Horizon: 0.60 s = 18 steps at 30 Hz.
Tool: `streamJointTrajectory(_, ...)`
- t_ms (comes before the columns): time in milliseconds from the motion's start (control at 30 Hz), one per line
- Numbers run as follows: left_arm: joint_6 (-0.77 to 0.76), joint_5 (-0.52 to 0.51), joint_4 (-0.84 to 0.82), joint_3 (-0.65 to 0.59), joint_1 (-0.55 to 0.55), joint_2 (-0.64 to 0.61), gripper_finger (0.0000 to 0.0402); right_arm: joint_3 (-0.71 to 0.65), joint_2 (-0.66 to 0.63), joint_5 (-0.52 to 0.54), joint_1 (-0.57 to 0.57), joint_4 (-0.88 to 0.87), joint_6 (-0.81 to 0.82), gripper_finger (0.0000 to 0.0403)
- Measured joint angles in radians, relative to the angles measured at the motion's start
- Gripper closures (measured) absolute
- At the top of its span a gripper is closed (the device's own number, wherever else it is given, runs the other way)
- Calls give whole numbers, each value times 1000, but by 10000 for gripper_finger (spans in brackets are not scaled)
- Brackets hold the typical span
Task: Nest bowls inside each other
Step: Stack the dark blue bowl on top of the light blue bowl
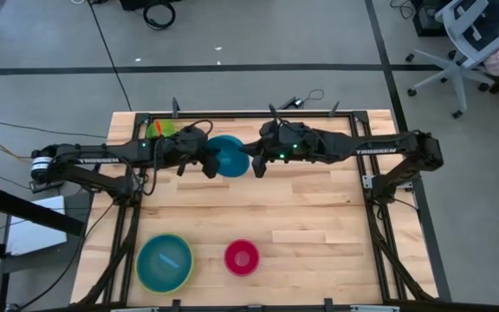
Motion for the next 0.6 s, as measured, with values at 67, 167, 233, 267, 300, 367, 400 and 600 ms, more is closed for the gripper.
streamJointTrajectory(67,-18,1,2,0,1,0,368,0,-10,-11,0,-4,4,389)
streamJointTrajectory(167,-26,7,-29,1,1,-14,385,0,-17,-17,-2,-13,31,365)
streamJointTrajectory(233,-27,60,-82,1,1,-29,385,0,-37,4,-5,-11,37,342)
streamJointTrajectory(267,-26,89,-133,-1,0,-39,385,0,-49,11,-7,-6,38,329)
streamJointTrajectory(300,-26,127,-185,-1,-1,-49,386,2,-61,15,-8,-2,39,317)
streamJointTrajectory(367,-34,206,-306,0,-2,-75,386,2,-84,19,-8,-8,36,293)
streamJointTrajectory(400,-29,258,-387,0,-5,-83,386,1,-97,26,-6,-11,33,281)
streamJointTrajectory(600,-24,710,-660,0,-144,-120,387,2,-177,102,-39,-121,30,244)
